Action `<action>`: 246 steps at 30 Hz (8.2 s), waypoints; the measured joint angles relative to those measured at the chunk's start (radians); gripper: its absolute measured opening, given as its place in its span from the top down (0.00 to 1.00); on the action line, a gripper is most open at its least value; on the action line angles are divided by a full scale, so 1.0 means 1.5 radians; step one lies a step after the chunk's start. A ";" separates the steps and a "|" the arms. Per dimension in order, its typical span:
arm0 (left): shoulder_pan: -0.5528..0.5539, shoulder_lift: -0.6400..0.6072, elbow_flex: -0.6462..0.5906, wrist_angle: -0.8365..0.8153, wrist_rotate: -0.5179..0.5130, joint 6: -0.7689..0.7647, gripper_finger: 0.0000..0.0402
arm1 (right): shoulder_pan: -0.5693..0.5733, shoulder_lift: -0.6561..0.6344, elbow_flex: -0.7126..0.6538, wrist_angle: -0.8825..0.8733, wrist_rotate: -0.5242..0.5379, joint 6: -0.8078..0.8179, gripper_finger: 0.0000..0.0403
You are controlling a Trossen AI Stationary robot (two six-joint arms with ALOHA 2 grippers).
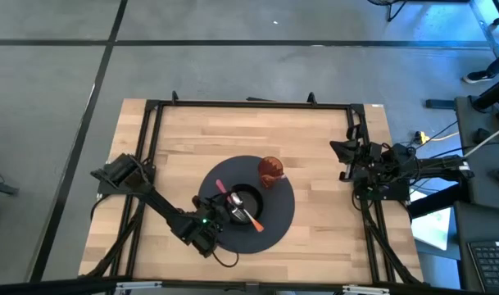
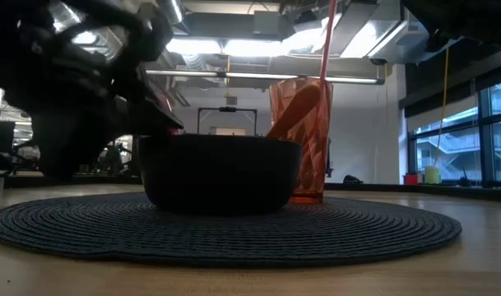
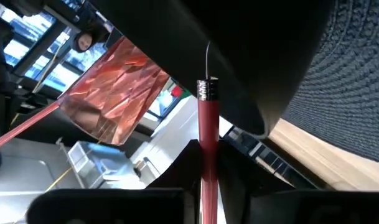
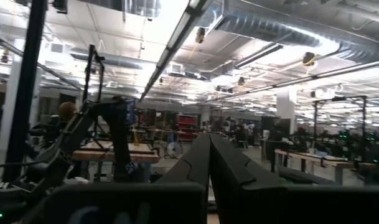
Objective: Pick & Place Utensil
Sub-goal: Put the pink fork into the black bowl, then return to Home Position
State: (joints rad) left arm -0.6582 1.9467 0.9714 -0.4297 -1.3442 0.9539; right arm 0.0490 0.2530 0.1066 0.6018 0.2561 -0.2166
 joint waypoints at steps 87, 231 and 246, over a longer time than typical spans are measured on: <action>-0.053 -0.022 0.020 -0.105 0.095 -0.251 0.70 | 0.000 0.000 0.000 0.004 -0.027 0.015 0.98; 0.075 -1.298 -0.637 0.322 0.405 -0.552 0.99 | -0.172 -0.169 -0.067 -0.313 -0.331 0.242 1.00; -0.019 -1.298 -0.637 0.305 0.225 -0.500 0.99 | -0.139 -0.169 -0.067 -0.301 -0.293 0.208 1.00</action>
State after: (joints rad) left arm -0.6872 -0.0002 0.0154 0.0277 -1.0065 0.2047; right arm -0.1589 -0.0002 0.0063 0.1498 -0.1828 0.0948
